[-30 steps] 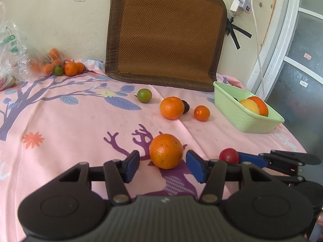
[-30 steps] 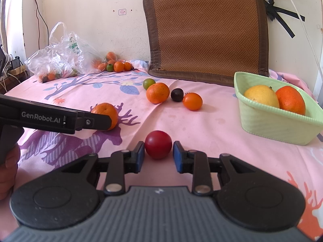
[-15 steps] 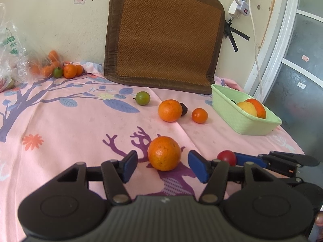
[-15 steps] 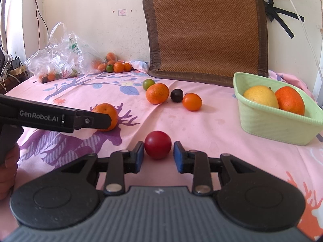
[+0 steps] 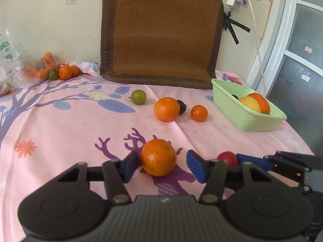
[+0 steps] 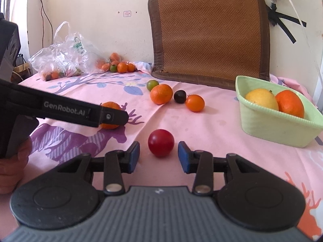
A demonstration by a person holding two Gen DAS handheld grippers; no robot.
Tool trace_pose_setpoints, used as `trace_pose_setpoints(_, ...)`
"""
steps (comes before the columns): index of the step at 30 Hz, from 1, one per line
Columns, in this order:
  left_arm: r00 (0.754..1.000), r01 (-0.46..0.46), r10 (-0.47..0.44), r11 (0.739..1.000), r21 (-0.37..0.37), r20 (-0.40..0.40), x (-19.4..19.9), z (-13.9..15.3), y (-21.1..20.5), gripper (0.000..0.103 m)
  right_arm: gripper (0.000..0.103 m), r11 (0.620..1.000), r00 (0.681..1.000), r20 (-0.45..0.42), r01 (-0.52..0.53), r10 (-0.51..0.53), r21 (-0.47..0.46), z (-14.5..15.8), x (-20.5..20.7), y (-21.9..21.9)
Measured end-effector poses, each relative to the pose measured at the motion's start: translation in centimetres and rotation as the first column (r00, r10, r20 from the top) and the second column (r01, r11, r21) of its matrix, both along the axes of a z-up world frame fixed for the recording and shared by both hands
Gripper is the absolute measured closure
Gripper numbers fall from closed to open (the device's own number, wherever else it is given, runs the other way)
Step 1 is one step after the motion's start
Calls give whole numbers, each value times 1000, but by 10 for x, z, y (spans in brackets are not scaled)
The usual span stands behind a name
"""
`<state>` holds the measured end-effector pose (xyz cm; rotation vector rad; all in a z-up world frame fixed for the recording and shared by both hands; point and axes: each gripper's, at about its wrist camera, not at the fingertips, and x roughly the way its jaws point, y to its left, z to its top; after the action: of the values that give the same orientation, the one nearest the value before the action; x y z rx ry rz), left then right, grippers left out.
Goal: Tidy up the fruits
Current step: 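Hold the tangerine in the left tool while the right tool holds the red tomato, then carry the tangerine into the green bowl with the left tool while the right tool drops the red tomato in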
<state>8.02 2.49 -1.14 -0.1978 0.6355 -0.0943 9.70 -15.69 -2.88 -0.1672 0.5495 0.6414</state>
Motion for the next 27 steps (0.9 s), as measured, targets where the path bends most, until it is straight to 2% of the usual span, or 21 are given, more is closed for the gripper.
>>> trace_pose_setpoints(1, 1000, -4, 4, 1000, 7, -2, -1, -1, -1, 64, 59, 1000, 1000, -5, 2, -1, 4, 0, 2, 0)
trace_pose_setpoints(3, 1000, -8, 8, 1000, 10, 0, -2, -1, -2, 65, 61, 1000, 1000, -20, -4, 4, 6, -1, 5, 0)
trace_pose_setpoints(4, 1000, -8, 8, 1000, 6, -5, -2, 0, -2, 65, 73, 1000, 1000, -23, -10, 10, 5, -1, 5, 1)
trace_pose_setpoints(8, 999, 42, -42, 999, -19, 5, 11, 13, -12, 65, 73, 1000, 1000, 4, -14, 14, 20, 2, 5, -4)
trace_pose_setpoints(12, 989, 133, -133, 991, 6, 60, 43, 44, -43, 65, 73, 993, 994, 71, 72, -79, 89, 20, 18, -33)
trace_pose_setpoints(17, 967, 235, -233, 972, -3, 99, 105, 73, -87, 65, 73, 966, 959, 150, 220, -239, 134, 39, 49, -72)
trace_pose_setpoints(22, 961, 275, -274, 958, -79, 25, 167, 68, -116, 64, 73, 950, 939, 157, 290, -305, 114, 39, 87, -86)
trace_pose_setpoints(27, 960, 274, -279, 956, -109, -32, 189, 53, -127, 65, 72, 953, 929, 211, 297, -304, 65, 33, 98, -86)
